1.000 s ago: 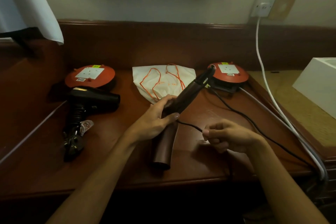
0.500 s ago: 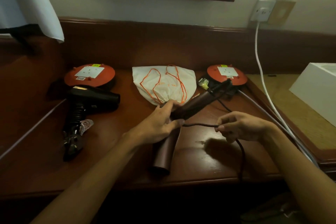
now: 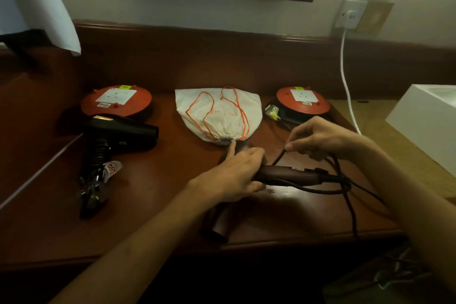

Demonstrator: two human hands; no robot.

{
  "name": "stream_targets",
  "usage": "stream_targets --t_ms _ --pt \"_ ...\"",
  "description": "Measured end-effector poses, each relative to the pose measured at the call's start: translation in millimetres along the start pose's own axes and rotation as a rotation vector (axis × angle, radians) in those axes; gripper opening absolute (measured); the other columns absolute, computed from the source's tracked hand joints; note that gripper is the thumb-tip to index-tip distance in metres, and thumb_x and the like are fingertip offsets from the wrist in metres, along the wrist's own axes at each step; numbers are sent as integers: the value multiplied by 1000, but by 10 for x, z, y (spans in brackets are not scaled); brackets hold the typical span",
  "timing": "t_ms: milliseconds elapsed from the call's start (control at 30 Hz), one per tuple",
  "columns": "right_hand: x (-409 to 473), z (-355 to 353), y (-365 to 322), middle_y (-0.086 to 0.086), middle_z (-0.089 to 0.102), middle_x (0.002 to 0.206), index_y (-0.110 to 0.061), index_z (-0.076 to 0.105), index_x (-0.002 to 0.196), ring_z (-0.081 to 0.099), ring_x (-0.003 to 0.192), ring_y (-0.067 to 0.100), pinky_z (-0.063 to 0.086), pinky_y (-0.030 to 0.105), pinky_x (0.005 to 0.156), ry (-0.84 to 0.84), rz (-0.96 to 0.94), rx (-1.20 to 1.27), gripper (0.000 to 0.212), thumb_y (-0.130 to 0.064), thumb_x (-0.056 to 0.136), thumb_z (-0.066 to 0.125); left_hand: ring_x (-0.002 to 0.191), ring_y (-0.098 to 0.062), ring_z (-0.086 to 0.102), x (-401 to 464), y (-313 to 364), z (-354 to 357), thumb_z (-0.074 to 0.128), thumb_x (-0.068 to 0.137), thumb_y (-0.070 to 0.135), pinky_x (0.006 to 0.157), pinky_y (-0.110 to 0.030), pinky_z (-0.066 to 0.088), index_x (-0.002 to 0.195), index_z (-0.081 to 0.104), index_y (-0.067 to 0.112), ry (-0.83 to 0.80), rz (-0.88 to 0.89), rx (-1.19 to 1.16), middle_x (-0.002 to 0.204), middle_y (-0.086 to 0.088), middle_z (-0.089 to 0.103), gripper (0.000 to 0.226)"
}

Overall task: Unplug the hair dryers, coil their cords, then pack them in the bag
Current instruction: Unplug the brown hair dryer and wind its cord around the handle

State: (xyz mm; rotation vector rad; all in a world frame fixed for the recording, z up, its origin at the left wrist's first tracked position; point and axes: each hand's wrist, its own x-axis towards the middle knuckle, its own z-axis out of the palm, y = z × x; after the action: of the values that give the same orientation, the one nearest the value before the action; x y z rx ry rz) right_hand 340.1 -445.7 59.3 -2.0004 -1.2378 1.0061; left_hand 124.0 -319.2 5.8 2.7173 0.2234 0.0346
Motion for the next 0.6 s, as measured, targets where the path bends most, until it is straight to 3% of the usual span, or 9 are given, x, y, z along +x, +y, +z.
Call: stream_targets --t_ms 67,167,367,533,600 --pt "-73 -62 -168 16 55 77 -5 74 101 40 53 20 32 25 47 -122 9 -19 16 -17 95 65 130 -25 48 31 39 -2 69 96 25 126 -59 -1 142 39 14 7 -30 -5 129 -2 54 56" --pt "-182 -88 -368 9 58 73 -8 72 111 46 55 17 38 24 52 -248 14 -104 20 -13 100 57 147 -26 34 19 29 -1 66 98 25 125 -60 -6 161 18 19 26 -48 3 156 -6 41 80" --pt "-194 -19 -457 6 58 70 -18 77 108 44 56 22 37 24 49 -181 -66 -185 22 -16 101 56 147 -26 31 -27 -3 -31 65 99 24 124 -61 -9 163 9 37 28 -37 -64 154 -7 41 86" --pt "-225 95 -501 11 65 69 -25 79 101 45 54 27 36 26 45 -177 -143 -225 19 -24 98 60 123 -21 39 -6 -37 -74 74 92 24 121 -57 12 159 24 43 61 -44 -229 140 0 57 85" --pt "-258 110 -487 15 68 72 -23 80 102 49 56 28 37 28 49 -151 -168 -212 19 -29 95 62 139 -23 33 3 -57 -63 76 90 26 122 -57 10 155 38 43 73 -56 -236 148 -2 52 76"
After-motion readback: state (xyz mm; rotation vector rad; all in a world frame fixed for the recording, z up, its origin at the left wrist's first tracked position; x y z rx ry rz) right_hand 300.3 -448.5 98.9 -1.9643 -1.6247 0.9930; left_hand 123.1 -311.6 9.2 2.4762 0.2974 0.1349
